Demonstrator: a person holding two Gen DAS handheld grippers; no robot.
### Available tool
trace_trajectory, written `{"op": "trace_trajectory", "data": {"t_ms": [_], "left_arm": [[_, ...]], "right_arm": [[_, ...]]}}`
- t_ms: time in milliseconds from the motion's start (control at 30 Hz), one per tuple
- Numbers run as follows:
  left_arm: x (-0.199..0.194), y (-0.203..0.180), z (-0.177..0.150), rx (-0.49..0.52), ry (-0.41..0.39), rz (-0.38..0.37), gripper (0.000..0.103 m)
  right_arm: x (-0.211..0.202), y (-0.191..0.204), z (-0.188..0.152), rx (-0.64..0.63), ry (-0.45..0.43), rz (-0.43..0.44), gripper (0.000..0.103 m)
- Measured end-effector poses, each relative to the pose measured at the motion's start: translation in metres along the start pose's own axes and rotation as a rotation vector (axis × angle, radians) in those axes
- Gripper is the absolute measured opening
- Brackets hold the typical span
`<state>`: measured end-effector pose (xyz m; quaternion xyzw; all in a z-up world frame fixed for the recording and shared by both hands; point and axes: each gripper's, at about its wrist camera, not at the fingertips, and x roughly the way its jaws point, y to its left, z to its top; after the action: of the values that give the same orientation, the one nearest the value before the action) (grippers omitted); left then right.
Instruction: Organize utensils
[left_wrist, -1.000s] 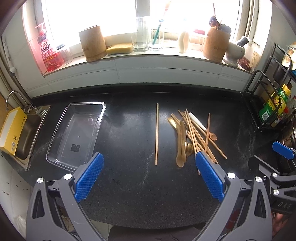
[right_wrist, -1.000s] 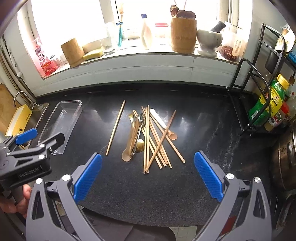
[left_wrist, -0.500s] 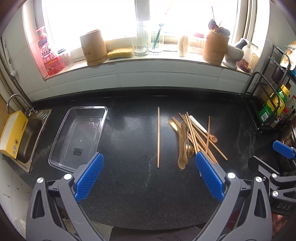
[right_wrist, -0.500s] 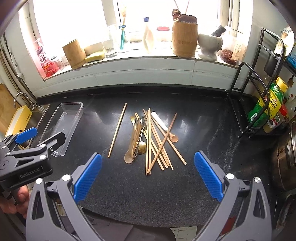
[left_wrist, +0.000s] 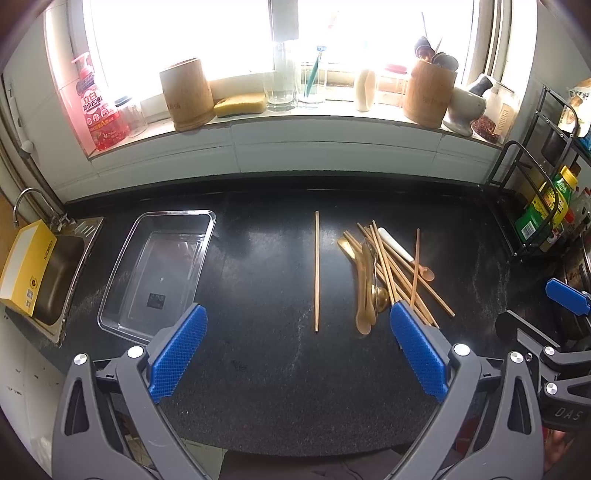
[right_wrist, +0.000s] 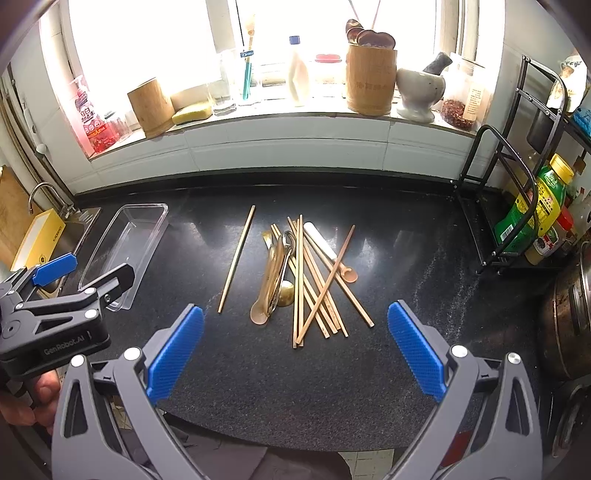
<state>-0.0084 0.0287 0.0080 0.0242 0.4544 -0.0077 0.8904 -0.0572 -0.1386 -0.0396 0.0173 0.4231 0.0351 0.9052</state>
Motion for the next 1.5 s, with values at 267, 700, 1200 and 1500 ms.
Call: {"op": "trace_trajectory", "data": {"t_ms": [267,700,1200,1500], "left_arm": [[-0.0012,0.0014,-0.0027,0.0,-0.003,-0.002,0.097],[-0.0011,-0.0014,-0.0054,-0.001,0.0,0.0,0.097],[0.0008,-0.0004,-0.0046,0.0,0.005,0.0,0.097],[0.0034,-0.0001,-0.0039,0.0,0.009,0.0,0.097]], "right_arm": [[-0.0019,0.0005,0.0002,-0.002,-0.002,-0.002,0.097],[-0.0049,0.0008,-0.0022,-0.006,-0.006,-0.003,0.097],[-0.0043,0.0006,-0.0008,-0.005,-0.001,-0.001,0.097],[0.0013,0.0012,0.003,-0.007,0.005,0.001,0.097]]}}
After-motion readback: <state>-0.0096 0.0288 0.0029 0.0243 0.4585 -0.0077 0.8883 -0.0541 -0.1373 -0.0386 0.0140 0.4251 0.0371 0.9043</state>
